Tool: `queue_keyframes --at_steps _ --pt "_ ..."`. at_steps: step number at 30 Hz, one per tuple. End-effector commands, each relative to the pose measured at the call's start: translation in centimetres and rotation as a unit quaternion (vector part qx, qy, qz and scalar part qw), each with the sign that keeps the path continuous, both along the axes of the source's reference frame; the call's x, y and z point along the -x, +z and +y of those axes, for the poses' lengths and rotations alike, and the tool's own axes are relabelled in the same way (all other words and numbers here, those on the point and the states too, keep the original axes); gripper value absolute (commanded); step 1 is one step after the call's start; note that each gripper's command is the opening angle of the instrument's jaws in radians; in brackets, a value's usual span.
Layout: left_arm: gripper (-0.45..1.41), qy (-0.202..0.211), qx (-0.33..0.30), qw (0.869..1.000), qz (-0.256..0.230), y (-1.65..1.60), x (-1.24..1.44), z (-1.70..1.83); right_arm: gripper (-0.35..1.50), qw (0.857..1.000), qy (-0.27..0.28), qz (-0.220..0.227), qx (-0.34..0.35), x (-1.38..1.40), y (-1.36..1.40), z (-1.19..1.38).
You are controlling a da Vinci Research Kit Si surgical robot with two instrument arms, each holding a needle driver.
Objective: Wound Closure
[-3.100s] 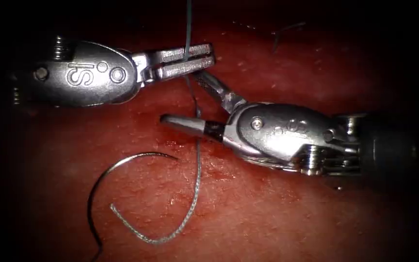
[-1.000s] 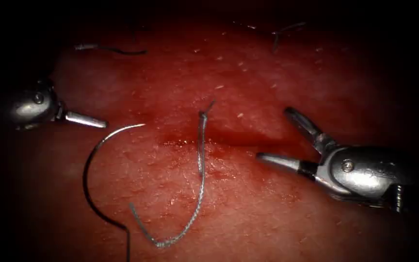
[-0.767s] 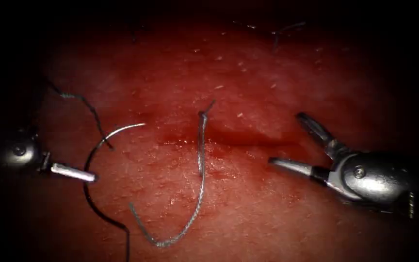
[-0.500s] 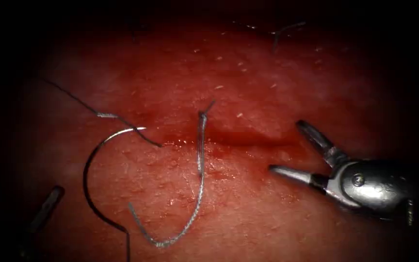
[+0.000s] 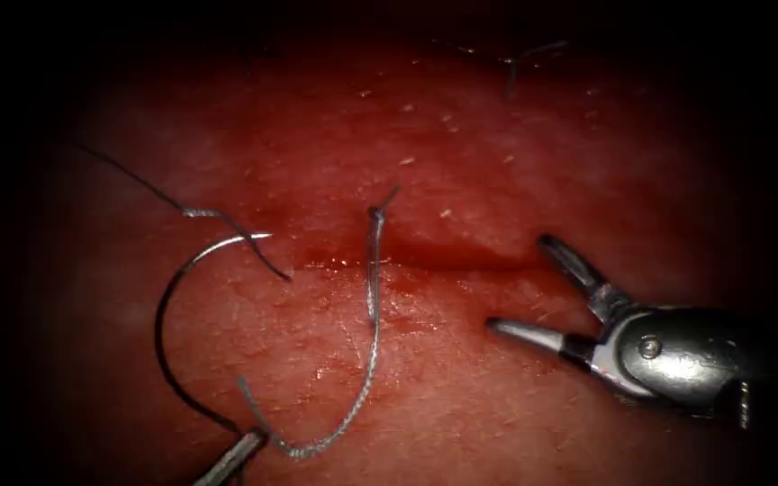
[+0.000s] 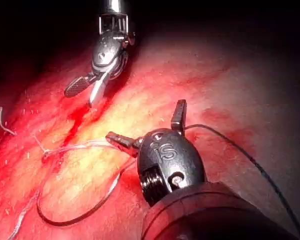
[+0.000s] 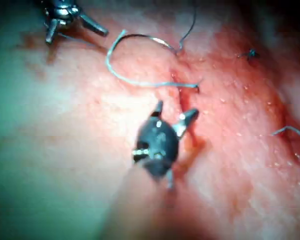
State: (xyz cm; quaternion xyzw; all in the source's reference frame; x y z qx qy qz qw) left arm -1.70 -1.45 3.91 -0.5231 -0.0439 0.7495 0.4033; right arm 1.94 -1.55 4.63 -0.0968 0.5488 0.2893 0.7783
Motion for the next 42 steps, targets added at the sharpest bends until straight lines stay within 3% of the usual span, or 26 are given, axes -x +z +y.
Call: queue_keyframes --at_steps 1,8,14,17,18,20,21,22,32,38,42 --pt "0.94 -0.003 -0.001 1.0 0.004 0.1 0.02 -0.01 1.33 1.0 0.0 -0.001 -0.001 -0.07 0.05 -0.07" --pt "0.96 -0.042 0.015 0.999 0.003 0.25 -0.14 0.06 1.33 1.0 0.001 -0.001 0.0 -0.11 0.07 -0.07" --pt "0.91 -0.039 0.016 0.999 -0.005 0.33 0.02 0.11 1.36 1.0 0.004 -0.001 0.002 -0.17 0.08 -0.09" --pt "0.79 -0.037 0.016 0.999 -0.011 0.34 0.09 0.14 1.36 1.0 0.004 -0.001 0.002 -0.17 0.09 -0.1" --pt "0.71 -0.037 0.016 0.999 -0.012 0.33 0.09 0.16 1.36 1.0 0.004 -0.001 0.002 -0.17 0.09 -0.1" --pt "0.35 -0.038 0.015 0.999 -0.016 0.33 0.08 0.21 1.36 1.0 0.003 -0.002 0.002 -0.17 0.09 -0.1" --pt "-0.12 -0.036 0.014 0.999 -0.017 0.34 0.04 0.27 1.36 1.0 0.002 -0.004 0.001 -0.17 0.09 -0.1" --pt "-0.42 -0.036 0.013 0.999 -0.018 0.35 0.02 0.3 1.36 1.0 0.002 -0.004 0.001 -0.17 0.09 -0.09" --pt "-0.45 -0.047 0.066 0.996 -0.025 0.17 -0.18 0.47 1.36 1.0 0.002 -0.009 0.001 -0.26 0.13 -0.14" --pt "-0.45 -0.037 0.082 0.996 -0.02 0.02 -0.1 0.65 1.25 0.999 -0.033 0.006 0.001 -0.36 0.15 -0.17" --pt "-0.45 -0.039 0.092 0.995 -0.023 -0.07 0.04 0.81 1.21 0.996 -0.073 -0.009 0.047 -0.49 0.14 -0.11"
